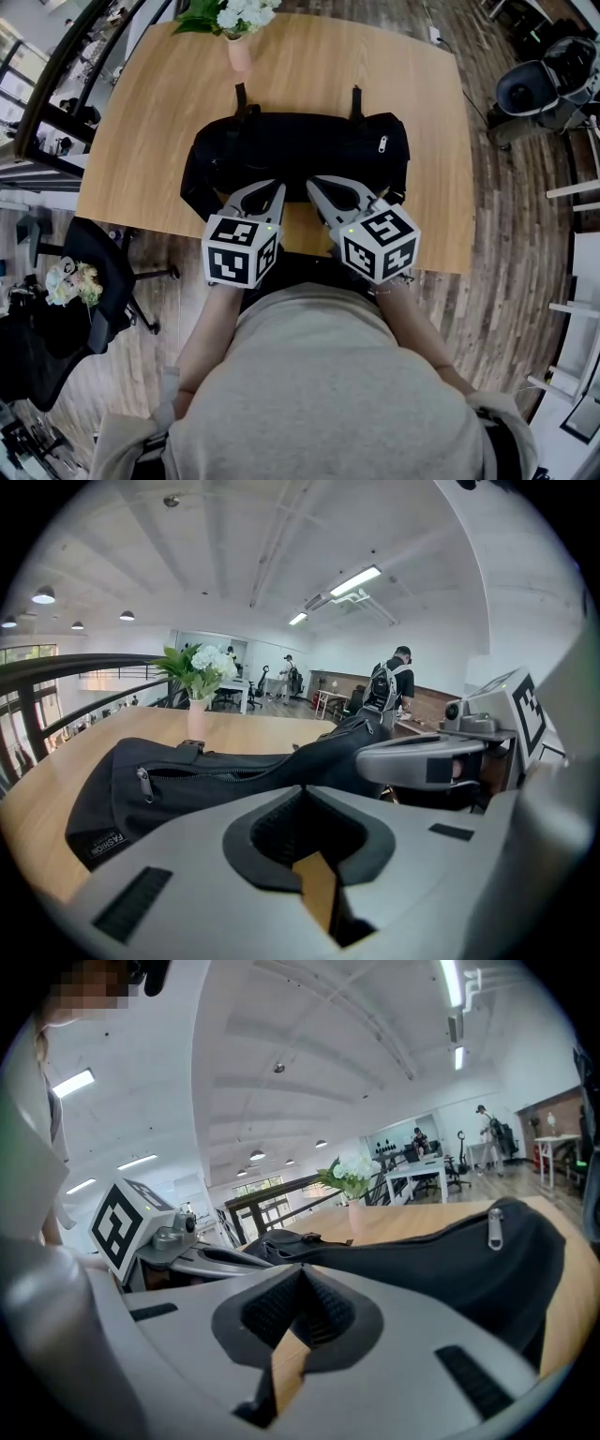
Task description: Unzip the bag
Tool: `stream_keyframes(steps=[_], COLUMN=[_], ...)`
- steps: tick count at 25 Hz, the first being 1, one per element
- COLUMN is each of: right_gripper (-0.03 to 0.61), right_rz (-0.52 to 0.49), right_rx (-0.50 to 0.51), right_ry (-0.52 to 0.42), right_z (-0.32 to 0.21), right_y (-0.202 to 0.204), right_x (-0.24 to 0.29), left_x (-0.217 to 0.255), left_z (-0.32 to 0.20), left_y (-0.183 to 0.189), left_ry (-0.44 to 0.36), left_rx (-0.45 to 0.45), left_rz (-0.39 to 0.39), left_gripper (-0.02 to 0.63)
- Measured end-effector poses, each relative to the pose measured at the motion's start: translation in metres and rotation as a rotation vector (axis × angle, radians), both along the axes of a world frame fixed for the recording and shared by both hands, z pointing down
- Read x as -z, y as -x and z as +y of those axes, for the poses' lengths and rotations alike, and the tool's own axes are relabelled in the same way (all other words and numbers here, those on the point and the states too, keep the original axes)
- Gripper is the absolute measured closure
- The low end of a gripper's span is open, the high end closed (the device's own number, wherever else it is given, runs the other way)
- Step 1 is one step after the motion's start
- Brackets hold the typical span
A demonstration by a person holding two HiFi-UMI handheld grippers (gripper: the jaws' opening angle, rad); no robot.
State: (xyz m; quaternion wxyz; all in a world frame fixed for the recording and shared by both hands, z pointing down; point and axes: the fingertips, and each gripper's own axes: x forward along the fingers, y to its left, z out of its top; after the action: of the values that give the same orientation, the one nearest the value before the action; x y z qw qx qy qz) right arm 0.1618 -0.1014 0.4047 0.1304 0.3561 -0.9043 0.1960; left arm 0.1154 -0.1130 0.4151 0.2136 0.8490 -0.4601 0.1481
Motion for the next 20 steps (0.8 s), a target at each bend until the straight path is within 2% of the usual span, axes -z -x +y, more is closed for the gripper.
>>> stream_keyframes(steps=[20], right_gripper=[0.574], right_rz=[0.016], right_rx=[0.010], right_ry=[0.010], right_z=[0.0057], right_y=[-0.0005], right_x=[-0.0040], left_x=[-0.0009], left_z=[0.0060], left_y=[-0.0049], left_ry=[0.010], left_rx=[-0.016], left_rz=[0.013], left_gripper=[0.588])
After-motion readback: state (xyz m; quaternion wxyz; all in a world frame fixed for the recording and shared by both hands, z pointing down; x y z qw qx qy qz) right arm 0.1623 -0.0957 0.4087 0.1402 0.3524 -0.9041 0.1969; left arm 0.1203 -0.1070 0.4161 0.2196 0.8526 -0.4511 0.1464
